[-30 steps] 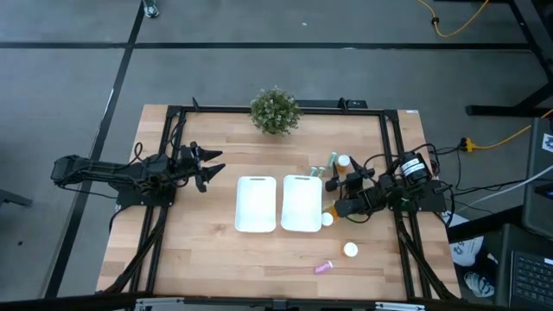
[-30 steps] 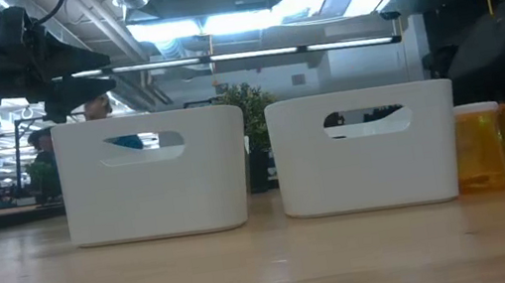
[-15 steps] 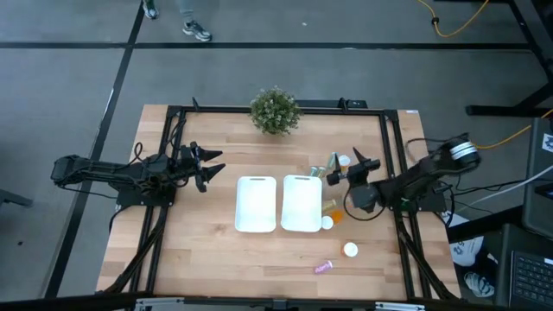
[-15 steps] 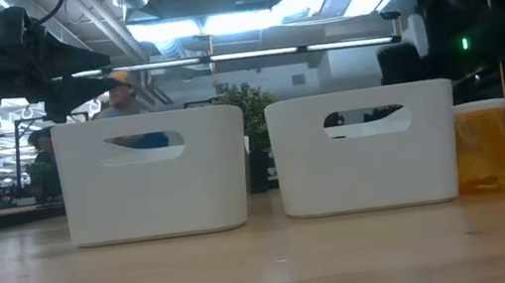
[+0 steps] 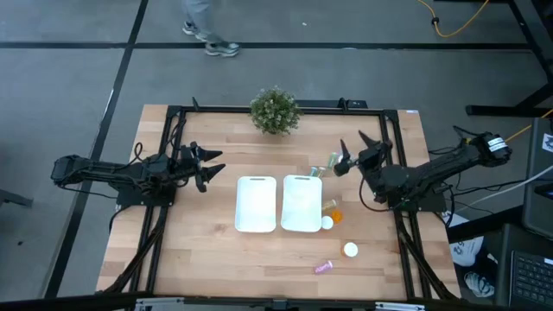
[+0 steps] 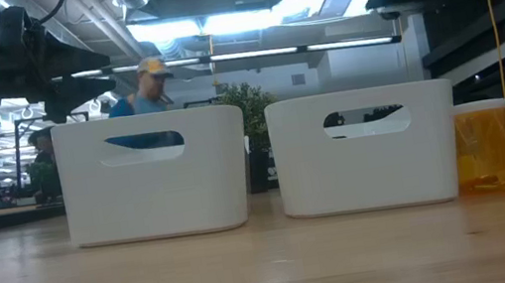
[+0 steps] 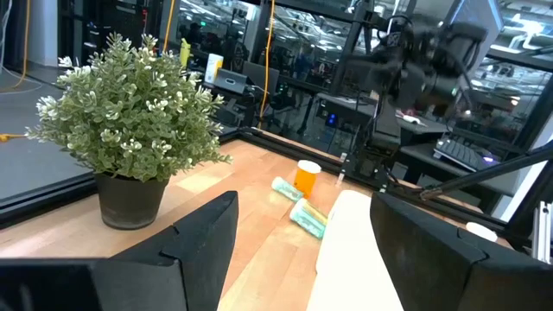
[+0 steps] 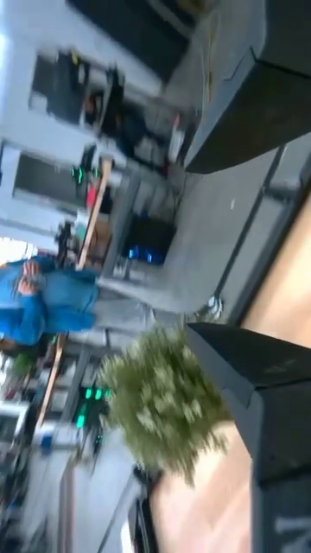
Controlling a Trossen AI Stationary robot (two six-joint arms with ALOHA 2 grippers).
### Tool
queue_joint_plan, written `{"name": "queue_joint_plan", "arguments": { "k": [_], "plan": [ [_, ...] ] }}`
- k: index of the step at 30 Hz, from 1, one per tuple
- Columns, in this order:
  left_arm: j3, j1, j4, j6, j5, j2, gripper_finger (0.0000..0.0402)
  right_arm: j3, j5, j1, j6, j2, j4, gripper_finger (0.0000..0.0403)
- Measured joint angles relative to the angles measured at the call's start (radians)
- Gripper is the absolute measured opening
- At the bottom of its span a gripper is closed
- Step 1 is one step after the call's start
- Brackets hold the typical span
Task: Pick and place medicine bottles into bin by pill shape (circle, oval)
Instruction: Put the orange capsule bottle into the right white bin
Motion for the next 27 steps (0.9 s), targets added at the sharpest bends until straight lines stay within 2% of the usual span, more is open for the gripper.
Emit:
{"name": "queue_joint_plan", "arguments": {
  "k": [4, 8, 14, 16, 22, 25, 27],
  "plan": [
    [0.0, 0.0, 0.0, 0.0, 0.0, 0.0, 0.0255, 0.109, 0.101, 0.0, -0.119, -0.012, -0.047, 0.0285],
    [0.0, 0.0, 0.0, 0.001, 0.0, 0.0, 0.0255, 0.172, 0.101, 0.0, -0.155, -0.016, -0.056, 0.0281],
    [0.0, 0.0, 0.0, 0.001, 0.0, 0.0, 0.0255, 0.16, 0.089, 0.0, -0.145, -0.015, -0.072, 0.0281],
    [0.0, 0.0, 0.0, 0.002, 0.0, 0.0, 0.0255, 0.142, 0.007, 0.001, -0.145, -0.009, -0.078, 0.0281],
    [0.0, 0.0, 0.0, 0.002, 0.0, 0.0, 0.0255, 0.156, -0.408, -0.046, -0.111, -0.011, -0.179, 0.0281],
    [0.0, 0.001, 0.0, 0.002, 0.0, 0.0, 0.0255, 0.193, -0.544, -0.124, 0.113, -0.012, -0.382, 0.0281],
    [0.0, 0.001, 0.0, 0.002, 0.0, 0.0, 0.0255, 0.242, -0.613, -0.198, 0.337, -0.01, -0.654, 0.0281]
  ]
}}
